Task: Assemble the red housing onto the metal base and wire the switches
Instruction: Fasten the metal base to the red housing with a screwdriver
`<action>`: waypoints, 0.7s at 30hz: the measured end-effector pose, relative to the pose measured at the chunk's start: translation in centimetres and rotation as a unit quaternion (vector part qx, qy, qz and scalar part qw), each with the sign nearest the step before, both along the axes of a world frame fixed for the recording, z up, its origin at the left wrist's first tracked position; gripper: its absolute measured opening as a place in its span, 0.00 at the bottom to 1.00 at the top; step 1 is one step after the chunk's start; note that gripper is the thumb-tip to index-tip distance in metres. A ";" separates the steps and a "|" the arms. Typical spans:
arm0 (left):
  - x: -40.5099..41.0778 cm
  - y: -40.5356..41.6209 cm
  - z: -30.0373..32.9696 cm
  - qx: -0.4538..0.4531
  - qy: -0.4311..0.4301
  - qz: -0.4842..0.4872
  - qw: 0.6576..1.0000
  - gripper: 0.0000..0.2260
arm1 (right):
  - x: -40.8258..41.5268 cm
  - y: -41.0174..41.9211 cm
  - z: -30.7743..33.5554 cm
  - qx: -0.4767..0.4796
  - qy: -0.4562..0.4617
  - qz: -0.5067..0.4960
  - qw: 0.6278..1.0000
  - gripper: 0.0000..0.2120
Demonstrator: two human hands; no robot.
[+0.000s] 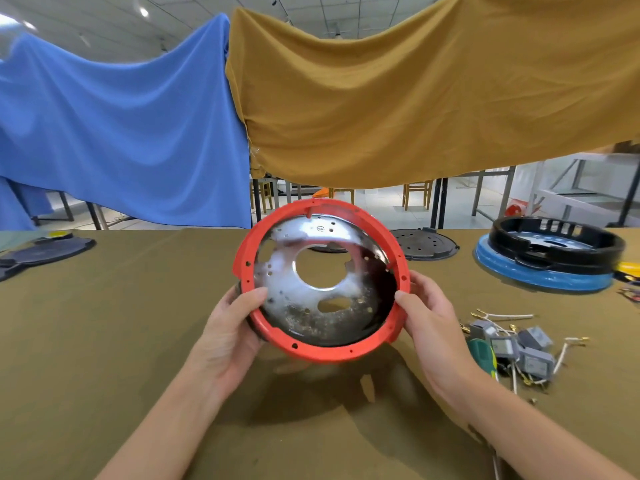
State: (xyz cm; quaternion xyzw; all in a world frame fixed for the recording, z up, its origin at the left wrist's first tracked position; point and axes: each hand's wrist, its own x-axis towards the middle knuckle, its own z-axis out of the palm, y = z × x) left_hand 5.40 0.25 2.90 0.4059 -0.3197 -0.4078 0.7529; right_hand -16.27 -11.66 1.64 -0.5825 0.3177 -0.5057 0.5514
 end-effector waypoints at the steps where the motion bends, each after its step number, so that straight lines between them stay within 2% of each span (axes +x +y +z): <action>1: 0.1 0.0 0.1 -0.016 -0.006 0.018 1.000 0.28 | 0.1 0.2 0.0 -0.002 0.007 0.007 1.000 0.14; 4: 0.6 0.3 0.6 -0.082 -0.047 0.096 0.991 0.18 | 0.5 1.0 0.1 -0.004 0.019 0.040 0.999 0.16; 8: 0.4 1.1 1.8 -0.132 -0.194 0.188 0.954 0.23 | 0.9 1.6 0.5 0.010 0.045 0.068 0.997 0.21; 11: -0.3 1.9 2.3 -0.154 -0.325 0.241 0.901 0.24 | 0.8 1.9 0.6 0.026 0.045 0.070 0.996 0.21; 13: -0.9 2.3 2.2 -0.133 -0.409 0.252 0.867 0.27 | 0.7 2.0 0.8 0.041 0.038 0.071 0.996 0.19; 15: -1.5 2.3 1.9 -0.069 -0.506 0.263 0.819 0.29 | 0.5 1.8 1.0 0.057 0.024 0.069 0.996 0.17; 17: -2.0 2.2 1.5 -0.032 -0.596 0.234 0.768 0.29 | 0.2 1.6 1.3 0.068 0.007 0.064 0.996 0.16; 21: -3.3 1.1 0.9 -0.065 -0.762 0.174 0.621 0.29 | -0.7 1.1 1.6 0.059 0.020 -0.005 0.998 0.16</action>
